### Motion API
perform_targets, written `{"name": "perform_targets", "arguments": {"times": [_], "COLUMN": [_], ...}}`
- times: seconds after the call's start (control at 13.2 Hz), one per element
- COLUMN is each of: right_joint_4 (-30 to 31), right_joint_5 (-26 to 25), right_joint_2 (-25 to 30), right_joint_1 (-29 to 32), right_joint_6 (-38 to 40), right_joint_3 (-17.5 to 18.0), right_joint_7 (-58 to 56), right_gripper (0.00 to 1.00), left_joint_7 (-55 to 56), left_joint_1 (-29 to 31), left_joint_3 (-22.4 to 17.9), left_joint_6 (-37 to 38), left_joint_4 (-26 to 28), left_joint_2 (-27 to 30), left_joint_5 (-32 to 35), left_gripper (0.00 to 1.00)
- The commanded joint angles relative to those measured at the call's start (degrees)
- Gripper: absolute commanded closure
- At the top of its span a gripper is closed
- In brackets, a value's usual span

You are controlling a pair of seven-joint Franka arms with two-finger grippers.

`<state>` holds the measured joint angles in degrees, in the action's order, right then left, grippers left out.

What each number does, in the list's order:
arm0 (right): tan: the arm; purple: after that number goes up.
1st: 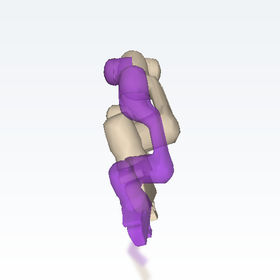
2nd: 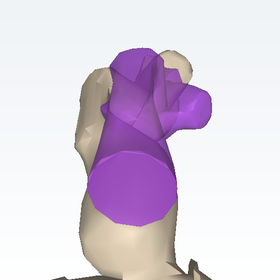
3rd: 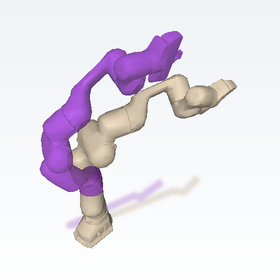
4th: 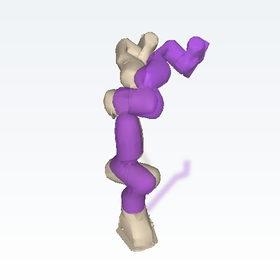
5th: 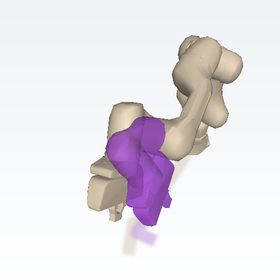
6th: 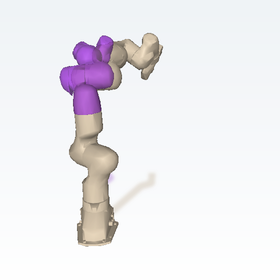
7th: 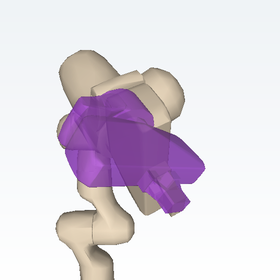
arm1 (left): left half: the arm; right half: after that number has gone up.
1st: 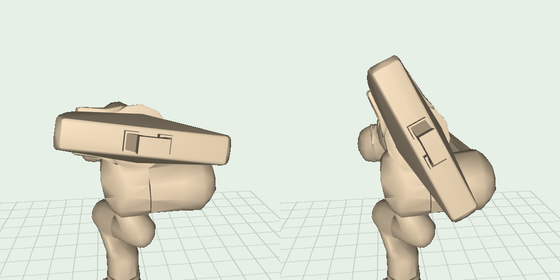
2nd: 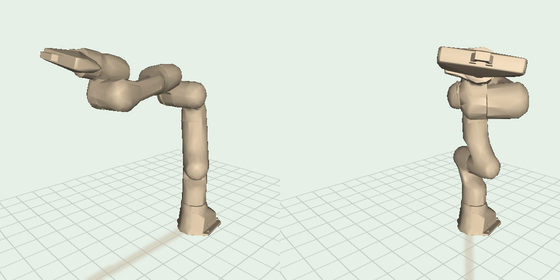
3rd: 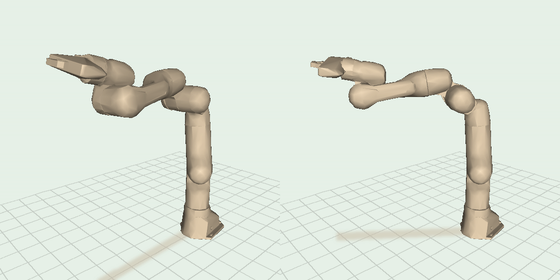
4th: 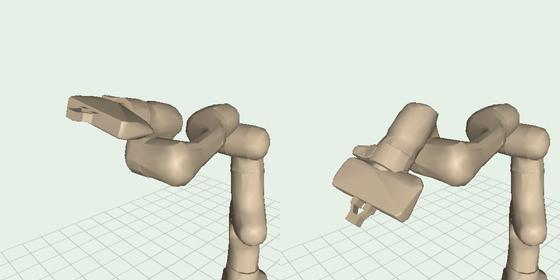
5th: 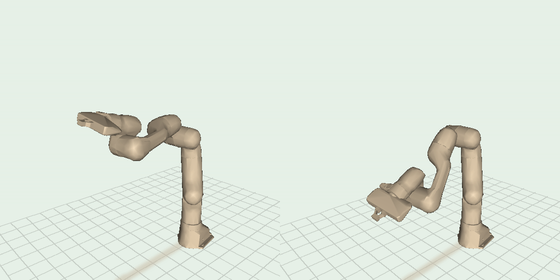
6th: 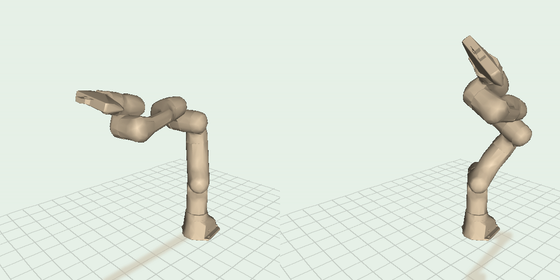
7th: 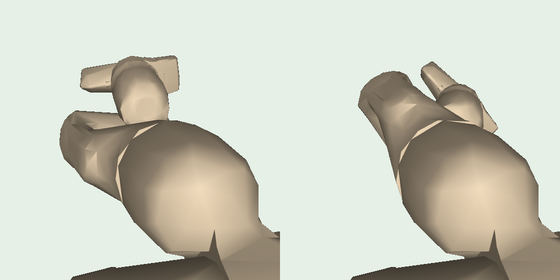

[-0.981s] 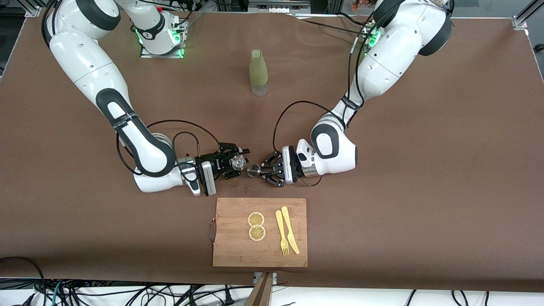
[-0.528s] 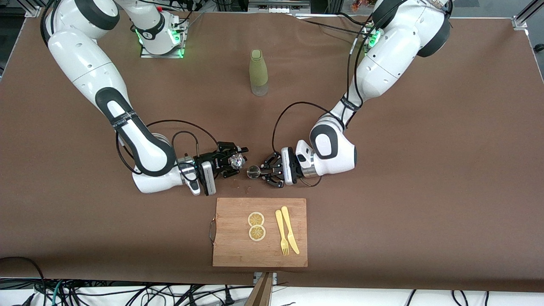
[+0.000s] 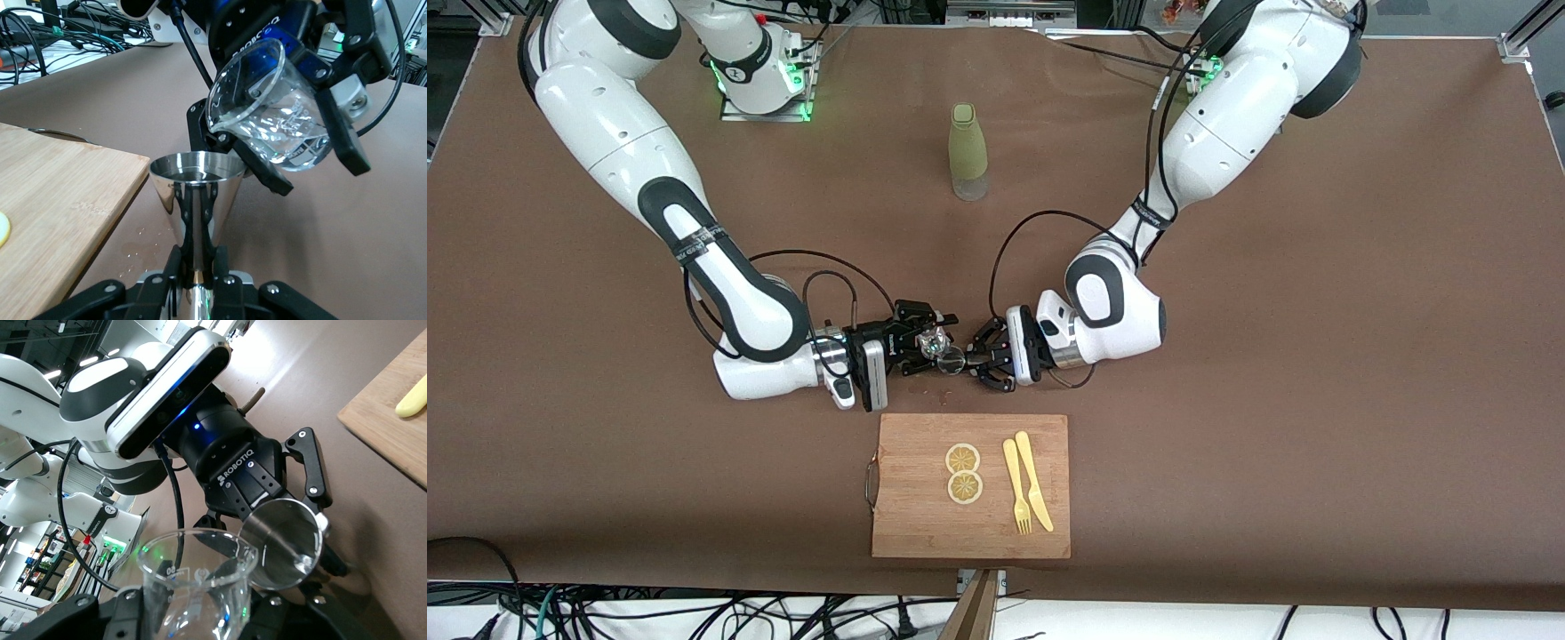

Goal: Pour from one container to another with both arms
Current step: 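Tilt the beaker with the right gripper, pouring into the held jigger, then lower the beaker and jigger back onto the table with both grippers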

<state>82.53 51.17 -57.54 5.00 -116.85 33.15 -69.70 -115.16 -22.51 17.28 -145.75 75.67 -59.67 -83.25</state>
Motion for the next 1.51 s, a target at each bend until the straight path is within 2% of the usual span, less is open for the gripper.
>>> {"name": "perform_targets", "arguments": {"times": [0.0, 0.75, 1.43], "right_joint_4": [0.35, 0.44, 0.35], "right_joint_5": [-1.07, -1.16, -0.63], "right_joint_2": [-0.03, -0.38, -1.43], "right_joint_1": [0.36, -0.25, 0.97], "right_joint_6": [-1.19, -2.77, -2.07], "right_joint_3": [1.22, 1.57, 1.31], "right_joint_7": [2.46, 8.62, -6.05], "right_gripper": [0.61, 0.61, 0.61], "left_joint_7": [0.11, -0.15, -0.33], "left_joint_1": [-1.31, -1.31, -1.31], "left_joint_3": [-0.76, -0.76, -1.11], "left_joint_6": [-1.02, -1.02, -1.02], "left_joint_4": [-1.93, -1.93, -1.85], "left_joint_2": [-0.72, -0.98, -0.98], "left_joint_5": [-2.26, -2.26, -2.26], "left_gripper": [1.0, 1.0, 1.0]}}
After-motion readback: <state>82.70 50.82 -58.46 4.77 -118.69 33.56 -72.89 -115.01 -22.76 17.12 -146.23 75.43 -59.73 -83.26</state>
